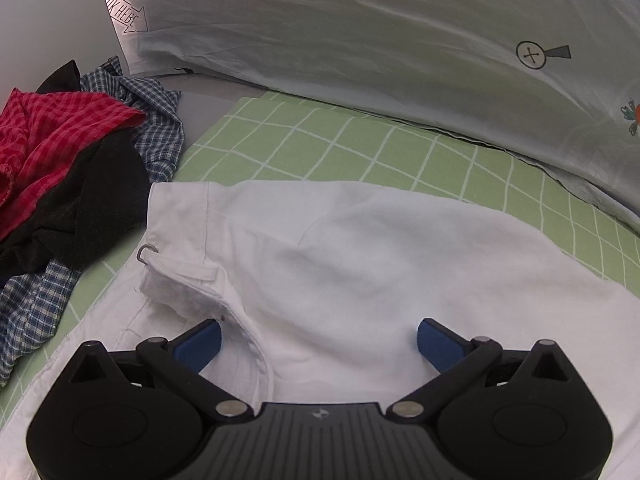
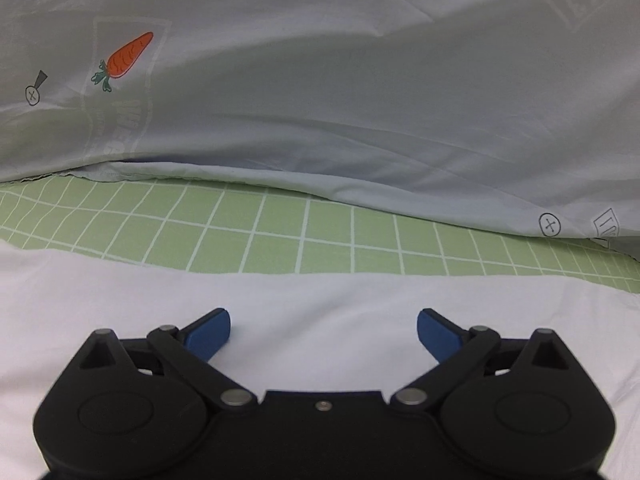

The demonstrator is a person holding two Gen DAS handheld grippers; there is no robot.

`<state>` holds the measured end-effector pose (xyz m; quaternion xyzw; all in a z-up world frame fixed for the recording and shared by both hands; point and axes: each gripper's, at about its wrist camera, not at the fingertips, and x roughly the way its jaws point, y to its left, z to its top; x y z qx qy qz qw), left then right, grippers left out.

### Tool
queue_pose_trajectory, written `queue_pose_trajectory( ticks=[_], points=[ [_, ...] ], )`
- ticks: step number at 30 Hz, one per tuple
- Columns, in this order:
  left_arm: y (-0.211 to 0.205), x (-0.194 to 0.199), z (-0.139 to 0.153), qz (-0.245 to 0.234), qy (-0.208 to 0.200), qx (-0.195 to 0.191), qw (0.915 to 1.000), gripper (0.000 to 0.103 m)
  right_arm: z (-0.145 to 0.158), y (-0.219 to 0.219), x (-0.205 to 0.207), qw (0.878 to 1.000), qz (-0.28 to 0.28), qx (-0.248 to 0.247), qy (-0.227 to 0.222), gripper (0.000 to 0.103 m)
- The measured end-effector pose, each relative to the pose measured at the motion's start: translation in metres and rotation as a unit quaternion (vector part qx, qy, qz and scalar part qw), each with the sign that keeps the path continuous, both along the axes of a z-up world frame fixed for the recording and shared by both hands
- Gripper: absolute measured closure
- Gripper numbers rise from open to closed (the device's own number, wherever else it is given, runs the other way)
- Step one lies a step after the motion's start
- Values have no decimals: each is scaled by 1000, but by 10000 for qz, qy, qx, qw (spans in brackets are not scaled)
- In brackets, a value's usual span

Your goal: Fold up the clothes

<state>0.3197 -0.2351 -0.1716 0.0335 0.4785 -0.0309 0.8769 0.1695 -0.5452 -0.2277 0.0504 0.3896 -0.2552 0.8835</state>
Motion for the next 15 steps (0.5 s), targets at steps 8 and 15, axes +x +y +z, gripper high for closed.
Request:
queue_pose_trajectory(
  ticks=[8,15],
  points=[
    [4,-93,14,-300,69,72,9995,0,5,-23,-142,9946,-804,649,-9,2],
    [-1,-170,10,-443,466,-10,9979,0,12,-82,-253,9686,-2395,638,-203,2]
  ],
)
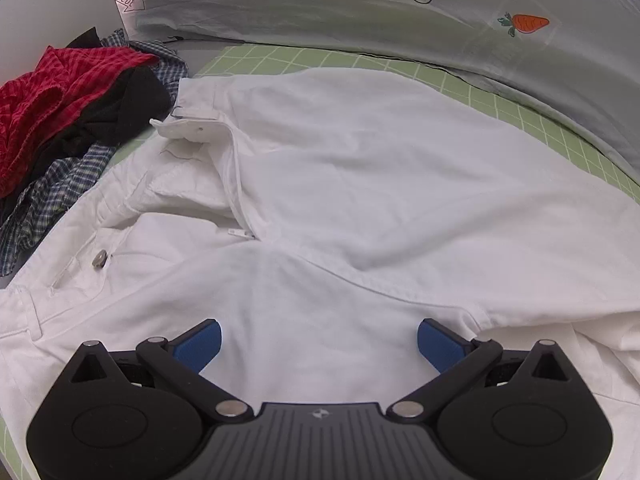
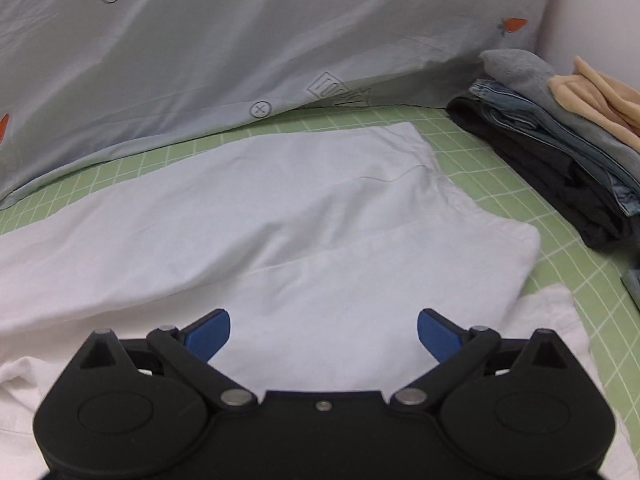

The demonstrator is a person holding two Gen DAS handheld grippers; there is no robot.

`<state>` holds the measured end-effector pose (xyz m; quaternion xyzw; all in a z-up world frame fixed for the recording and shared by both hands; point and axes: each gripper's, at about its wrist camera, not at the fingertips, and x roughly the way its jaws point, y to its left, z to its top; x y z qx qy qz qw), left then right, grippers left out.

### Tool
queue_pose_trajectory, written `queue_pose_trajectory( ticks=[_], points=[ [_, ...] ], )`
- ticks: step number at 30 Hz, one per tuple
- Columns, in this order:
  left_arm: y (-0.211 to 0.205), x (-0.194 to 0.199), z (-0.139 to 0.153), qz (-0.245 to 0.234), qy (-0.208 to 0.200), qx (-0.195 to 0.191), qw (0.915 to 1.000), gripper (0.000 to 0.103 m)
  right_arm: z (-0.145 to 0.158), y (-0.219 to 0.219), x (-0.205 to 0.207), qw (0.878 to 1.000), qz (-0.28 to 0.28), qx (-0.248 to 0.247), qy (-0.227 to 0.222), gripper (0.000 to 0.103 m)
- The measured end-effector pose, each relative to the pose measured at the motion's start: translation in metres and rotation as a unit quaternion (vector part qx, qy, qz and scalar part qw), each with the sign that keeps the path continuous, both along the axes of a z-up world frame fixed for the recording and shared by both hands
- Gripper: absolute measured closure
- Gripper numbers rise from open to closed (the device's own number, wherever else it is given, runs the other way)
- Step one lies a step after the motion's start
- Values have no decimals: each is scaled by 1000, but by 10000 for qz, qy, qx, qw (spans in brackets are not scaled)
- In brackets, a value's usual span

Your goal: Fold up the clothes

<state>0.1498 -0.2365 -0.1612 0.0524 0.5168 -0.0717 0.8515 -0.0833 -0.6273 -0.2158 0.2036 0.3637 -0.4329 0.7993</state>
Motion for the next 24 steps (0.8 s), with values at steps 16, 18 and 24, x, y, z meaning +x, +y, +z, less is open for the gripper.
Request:
queue_pose_trajectory(
  ticks=[16,18,24],
  points=[
    [-21,-75,-14,330,275,240,9988,0,-11,-125,-67,9935,-661,432,-818,98],
    [-23,-77,-15,446,287,286,9982,0,13,-125,-59,9951,-306,-35,-943,98],
    [-27,-74,-15,599,327,385,9969,0,54,-134,-45,9915,148,-781,-1028,94]
  ],
)
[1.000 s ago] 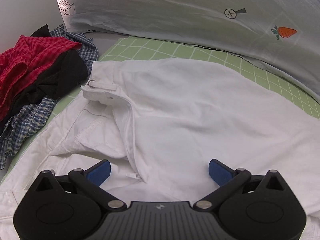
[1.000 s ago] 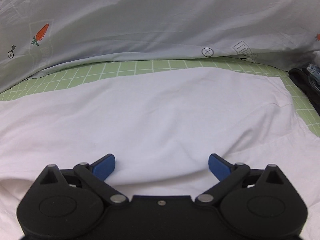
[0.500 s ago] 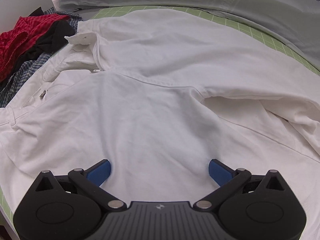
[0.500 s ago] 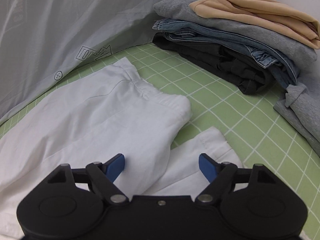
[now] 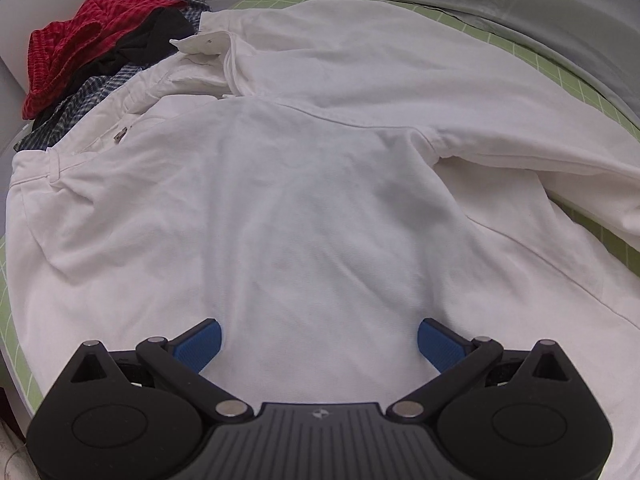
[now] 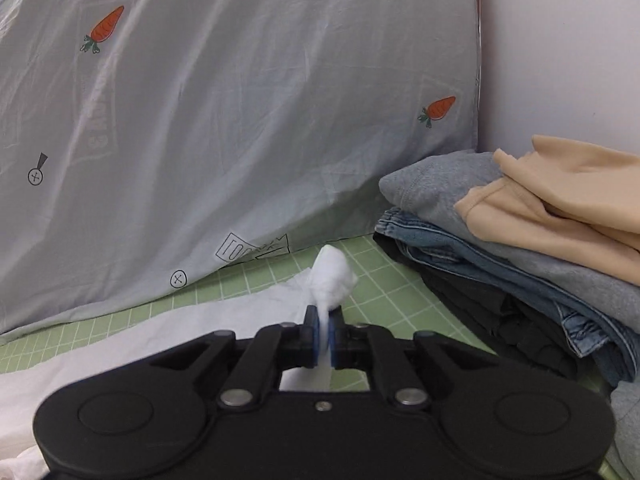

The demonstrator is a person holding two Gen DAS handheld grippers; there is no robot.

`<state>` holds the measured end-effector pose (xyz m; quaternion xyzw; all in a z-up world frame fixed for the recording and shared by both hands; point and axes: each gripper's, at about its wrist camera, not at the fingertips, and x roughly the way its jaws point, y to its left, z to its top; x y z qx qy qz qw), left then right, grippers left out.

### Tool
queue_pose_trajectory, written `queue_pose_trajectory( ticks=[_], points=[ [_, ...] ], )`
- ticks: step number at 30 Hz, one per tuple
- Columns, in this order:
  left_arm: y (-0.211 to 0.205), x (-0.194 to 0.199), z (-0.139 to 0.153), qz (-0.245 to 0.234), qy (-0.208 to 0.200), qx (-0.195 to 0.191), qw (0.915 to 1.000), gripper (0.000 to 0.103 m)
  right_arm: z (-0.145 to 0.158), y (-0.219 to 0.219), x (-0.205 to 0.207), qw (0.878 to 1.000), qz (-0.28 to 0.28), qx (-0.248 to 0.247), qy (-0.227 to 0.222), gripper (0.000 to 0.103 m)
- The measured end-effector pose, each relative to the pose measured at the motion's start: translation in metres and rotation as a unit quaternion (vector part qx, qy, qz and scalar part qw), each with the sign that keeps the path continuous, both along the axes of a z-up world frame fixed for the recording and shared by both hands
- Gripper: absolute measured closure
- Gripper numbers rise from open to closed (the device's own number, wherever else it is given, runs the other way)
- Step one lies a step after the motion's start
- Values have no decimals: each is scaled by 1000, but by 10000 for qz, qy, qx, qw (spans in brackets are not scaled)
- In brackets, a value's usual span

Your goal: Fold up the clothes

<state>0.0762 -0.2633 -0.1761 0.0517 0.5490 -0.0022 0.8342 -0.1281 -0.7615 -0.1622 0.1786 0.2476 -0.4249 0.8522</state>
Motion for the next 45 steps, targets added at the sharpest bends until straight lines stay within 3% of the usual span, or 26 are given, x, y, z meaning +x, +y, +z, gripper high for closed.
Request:
queue_pose_trajectory(
  ticks=[1,3,9,15,16,18,22,26,28,30,34,38,42,45],
  points=[
    [0,1,0,16,7,-3,10000,0,-13,-7,3,9994,-84,151,315,82],
    [0,1,1,25,18,-1,10000,0,-37,-17,1,9948,-371,508,796,69],
    [-1,3,1,14,40,17,10000,0,-58,-9,-51,9899,-963,1015,235,69],
    [-3,7,1,-75,75,45,9999,0,-70,-2,-60,9859,-981,1339,-206,69],
    [-2,7,1,-74,78,36,9999,0,-72,-2,-55,9861,-942,1356,-174,74],
    [-1,8,1,-68,87,11,9999,0,-76,-2,-40,9883,-823,1283,-40,90],
    [-3,7,2,-48,70,8,10000,0,-79,5,4,9932,-502,624,843,94],
    [-4,7,1,-37,66,10,10000,0,-86,7,39,9880,-206,158,1522,90],
    [-4,7,1,-36,64,12,10000,0,-84,3,40,9894,-205,210,1424,89],
    [-4,7,1,-33,63,14,10000,0,-77,0,27,9931,-358,420,1034,87],
    [-4,8,2,-22,89,0,10000,0,-59,1,-20,9941,-860,653,-4,64],
    [-3,9,1,-15,108,-1,9999,0,-54,-2,-68,9838,-1463,828,-628,64],
    [-3,9,1,-2,120,2,9999,0,-68,-13,-85,9785,-1713,1084,-367,69],
    [-4,8,1,6,114,24,9999,0,-79,-14,-84,9765,-1546,1417,-504,68]
  ],
)
